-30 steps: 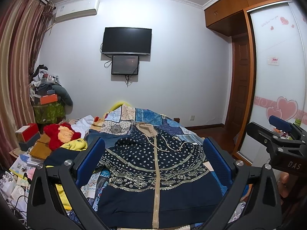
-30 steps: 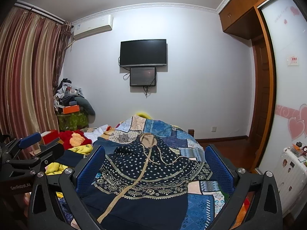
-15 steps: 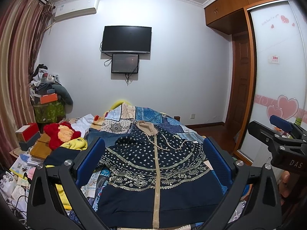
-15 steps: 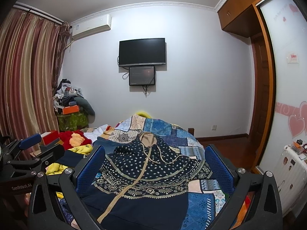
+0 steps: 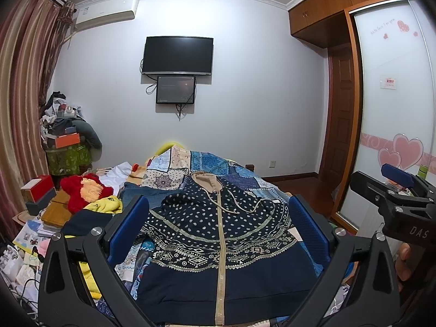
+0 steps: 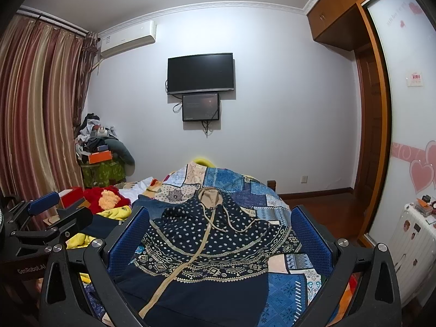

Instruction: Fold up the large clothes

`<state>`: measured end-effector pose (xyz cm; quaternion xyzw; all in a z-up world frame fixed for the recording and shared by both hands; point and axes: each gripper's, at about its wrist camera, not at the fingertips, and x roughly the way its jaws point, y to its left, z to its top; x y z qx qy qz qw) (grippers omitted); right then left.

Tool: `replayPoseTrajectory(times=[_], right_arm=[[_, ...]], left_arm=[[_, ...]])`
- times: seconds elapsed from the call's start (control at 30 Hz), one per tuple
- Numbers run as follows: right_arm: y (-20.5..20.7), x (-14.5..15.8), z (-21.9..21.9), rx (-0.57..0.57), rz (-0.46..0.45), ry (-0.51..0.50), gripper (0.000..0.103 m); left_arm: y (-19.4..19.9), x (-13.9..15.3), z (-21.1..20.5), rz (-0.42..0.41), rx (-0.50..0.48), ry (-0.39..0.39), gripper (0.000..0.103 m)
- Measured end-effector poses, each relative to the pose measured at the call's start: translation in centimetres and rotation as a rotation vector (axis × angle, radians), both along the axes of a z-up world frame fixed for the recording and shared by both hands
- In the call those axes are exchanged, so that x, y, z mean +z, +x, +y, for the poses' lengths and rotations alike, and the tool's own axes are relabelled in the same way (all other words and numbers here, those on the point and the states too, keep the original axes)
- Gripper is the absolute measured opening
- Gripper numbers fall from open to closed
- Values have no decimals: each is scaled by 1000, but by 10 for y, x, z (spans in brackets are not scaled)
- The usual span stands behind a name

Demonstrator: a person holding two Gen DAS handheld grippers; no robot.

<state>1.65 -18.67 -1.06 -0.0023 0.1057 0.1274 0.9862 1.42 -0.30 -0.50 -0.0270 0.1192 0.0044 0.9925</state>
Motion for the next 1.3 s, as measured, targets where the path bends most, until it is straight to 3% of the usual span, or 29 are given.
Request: replayPoseTrajectory(times=[0.83,1.07,1.3], right_arm=[[11,-7,7,8,24,-3,103],[38,-3,25,13,36,-28,103],[93,-7,59,42,72,-86,103]], left_arm=[[15,-8,15,25,18,-22,103],[37,-15,35,45,44,-33,103],[86,-31,84,98,132,-76,103]])
